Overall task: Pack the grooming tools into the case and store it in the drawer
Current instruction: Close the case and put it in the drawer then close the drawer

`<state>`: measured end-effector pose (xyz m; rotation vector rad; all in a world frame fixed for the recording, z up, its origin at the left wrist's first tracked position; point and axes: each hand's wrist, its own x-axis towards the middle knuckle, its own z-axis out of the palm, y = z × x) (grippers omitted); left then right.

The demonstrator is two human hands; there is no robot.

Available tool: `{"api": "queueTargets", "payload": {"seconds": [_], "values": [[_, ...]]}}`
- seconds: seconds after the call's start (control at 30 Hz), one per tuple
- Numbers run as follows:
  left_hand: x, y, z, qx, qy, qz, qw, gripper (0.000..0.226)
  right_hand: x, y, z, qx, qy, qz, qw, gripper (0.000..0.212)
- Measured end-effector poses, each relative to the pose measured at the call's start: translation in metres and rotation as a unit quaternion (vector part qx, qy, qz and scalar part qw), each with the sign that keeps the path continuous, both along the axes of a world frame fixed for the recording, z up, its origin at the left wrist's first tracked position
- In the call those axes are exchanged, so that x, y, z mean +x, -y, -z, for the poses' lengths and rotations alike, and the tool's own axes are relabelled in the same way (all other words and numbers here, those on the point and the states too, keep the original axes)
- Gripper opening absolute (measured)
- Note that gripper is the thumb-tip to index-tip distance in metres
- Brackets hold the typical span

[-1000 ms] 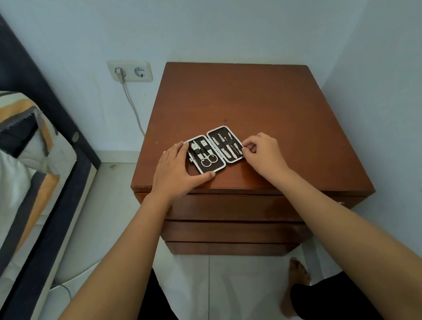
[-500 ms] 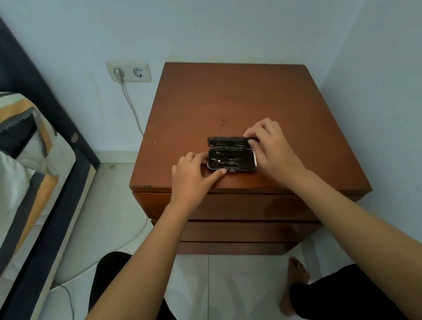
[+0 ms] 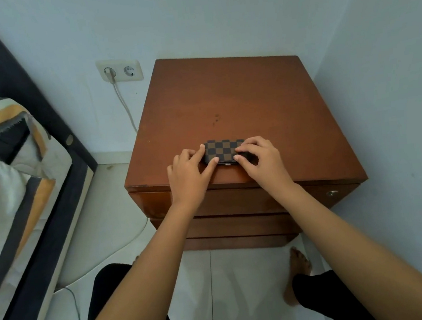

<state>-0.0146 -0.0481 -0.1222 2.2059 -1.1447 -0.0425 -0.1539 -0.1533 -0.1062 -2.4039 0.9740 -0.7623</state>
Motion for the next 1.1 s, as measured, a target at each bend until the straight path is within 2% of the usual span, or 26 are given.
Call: {"api": "queueTargets", "payload": {"seconds": [0.13,0.23,0.33,0.4,0.47,0.53,0.63,0.93,1.1], "values": [[0.003,-0.002,-0.002,0.016,0.01,0.023,1.0,0.051,-0.001,0.0,-0.002,-0.003,-0.024,-0.008,1.0,0.026],[0.012,-0.023,0.005,-0.031,-0.002,0.01,0.999,0.046,-0.027,-0.002,-0.001,0.009,0.029,0.033,0.999,0.027],[0.033,-0.057,0.019,-0.101,-0.022,-0.101,0.99,0.044,-0.08,-0.005,0.008,-0.017,0.112,0.138,0.984,0.025],[0.043,-0.076,0.026,-0.113,-0.037,-0.166,0.979,0.047,-0.12,-0.009,0.019,-0.014,0.157,0.238,0.958,0.027],[0.045,-0.089,0.032,-0.134,-0.084,-0.209,0.965,0.051,-0.152,-0.012,0.034,0.02,0.194,0.329,0.924,0.032],[0.04,-0.094,0.035,-0.163,-0.164,-0.237,0.944,0.053,-0.168,-0.008,0.046,0.076,0.201,0.373,0.903,0.038],[0.031,-0.093,0.039,-0.18,-0.265,-0.238,0.917,0.049,-0.165,0.0,0.051,0.186,0.199,0.353,0.895,0.044],[0.023,-0.1,0.041,-0.188,-0.27,-0.234,0.915,0.042,-0.165,-0.006,0.053,0.239,0.228,0.377,0.866,0.046],[0.006,-0.129,0.04,-0.172,-0.27,-0.234,0.918,0.048,-0.179,-0.037,0.052,0.246,0.232,0.381,0.86,0.048]]}}
